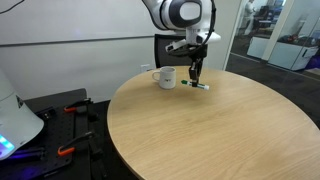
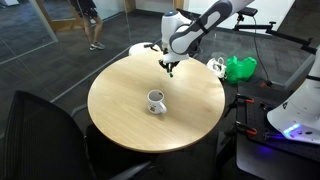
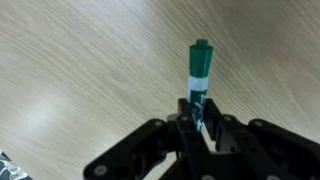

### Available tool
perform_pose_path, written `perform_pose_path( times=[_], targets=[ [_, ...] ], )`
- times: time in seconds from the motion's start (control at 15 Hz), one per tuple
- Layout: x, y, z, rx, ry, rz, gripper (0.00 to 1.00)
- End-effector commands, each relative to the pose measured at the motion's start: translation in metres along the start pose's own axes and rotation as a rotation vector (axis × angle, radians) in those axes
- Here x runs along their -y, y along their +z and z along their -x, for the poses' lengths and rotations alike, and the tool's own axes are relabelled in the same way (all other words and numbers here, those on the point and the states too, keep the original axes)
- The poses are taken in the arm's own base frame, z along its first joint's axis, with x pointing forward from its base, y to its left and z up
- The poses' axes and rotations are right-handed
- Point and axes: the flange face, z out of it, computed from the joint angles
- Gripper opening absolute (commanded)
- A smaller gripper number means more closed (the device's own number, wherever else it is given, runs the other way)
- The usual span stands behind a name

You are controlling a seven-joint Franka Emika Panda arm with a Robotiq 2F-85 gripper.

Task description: Put the marker in the mug cup

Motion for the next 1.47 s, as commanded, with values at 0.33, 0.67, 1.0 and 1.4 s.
perform_pose_path(
  times=[0.33,0.67,1.0,1.4],
  targets=[
    [-0.032,-0.136,0.03,-0.012,-0.279,-0.071,0.05],
    [-0.044,-0.191,0.052,0.068,-0.542,-0.15,0.05],
    [-0.043,-0.205,0.056,0.111,-0.624,-0.155,0.2],
    [-0.041,-0.207,0.061,0.127,-0.636,-0.177,0.05]
  ],
)
